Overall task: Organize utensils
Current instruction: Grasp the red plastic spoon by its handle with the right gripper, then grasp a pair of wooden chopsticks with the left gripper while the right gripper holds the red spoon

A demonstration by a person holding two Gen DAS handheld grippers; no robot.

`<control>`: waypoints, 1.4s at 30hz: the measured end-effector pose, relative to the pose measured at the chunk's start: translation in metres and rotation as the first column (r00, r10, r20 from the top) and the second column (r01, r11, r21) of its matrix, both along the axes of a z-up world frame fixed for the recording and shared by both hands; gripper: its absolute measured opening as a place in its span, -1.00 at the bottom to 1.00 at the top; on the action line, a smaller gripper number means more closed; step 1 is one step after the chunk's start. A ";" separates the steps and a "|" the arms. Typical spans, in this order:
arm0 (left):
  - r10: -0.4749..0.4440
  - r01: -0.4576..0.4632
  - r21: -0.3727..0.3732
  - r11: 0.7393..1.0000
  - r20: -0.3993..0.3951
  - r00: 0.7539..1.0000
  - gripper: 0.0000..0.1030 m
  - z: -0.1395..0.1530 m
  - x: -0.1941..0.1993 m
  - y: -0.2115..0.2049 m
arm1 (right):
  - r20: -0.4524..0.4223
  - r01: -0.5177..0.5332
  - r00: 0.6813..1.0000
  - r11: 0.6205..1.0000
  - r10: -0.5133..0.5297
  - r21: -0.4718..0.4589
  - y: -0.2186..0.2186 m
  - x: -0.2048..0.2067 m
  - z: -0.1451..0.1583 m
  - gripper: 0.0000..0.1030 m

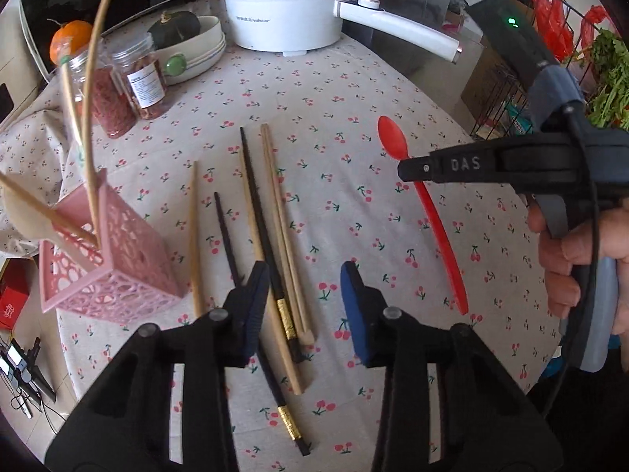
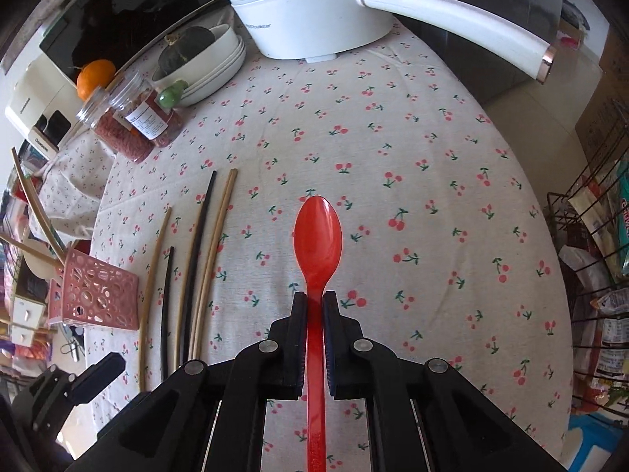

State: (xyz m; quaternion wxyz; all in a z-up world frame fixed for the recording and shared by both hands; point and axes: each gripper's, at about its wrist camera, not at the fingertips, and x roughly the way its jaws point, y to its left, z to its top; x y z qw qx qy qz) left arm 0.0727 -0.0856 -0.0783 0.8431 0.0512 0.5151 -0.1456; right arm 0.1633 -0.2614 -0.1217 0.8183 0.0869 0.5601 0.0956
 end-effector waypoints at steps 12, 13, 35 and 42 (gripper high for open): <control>0.185 -0.186 0.003 0.983 -0.131 0.974 -0.65 -0.038 0.100 -0.015 | 0.016 0.001 1.000 0.996 -0.003 0.087 -0.038 0.001 0.012 -0.85; 0.196 -0.196 0.015 0.981 -0.134 0.971 -0.65 -0.041 0.105 -0.015 | 0.019 -0.003 1.000 0.996 0.002 0.087 -0.037 0.002 0.013 -0.85; 0.145 -0.145 0.013 0.989 -0.059 0.988 -0.80 -0.022 0.081 -0.030 | 0.081 -0.011 0.997 0.995 0.002 0.104 -0.028 -0.009 0.035 -0.85; 0.070 -0.060 -0.096 0.994 0.104 0.992 -0.81 0.032 0.013 0.001 | 0.155 -0.056 0.987 0.990 0.036 0.129 -0.013 -0.031 0.061 -0.85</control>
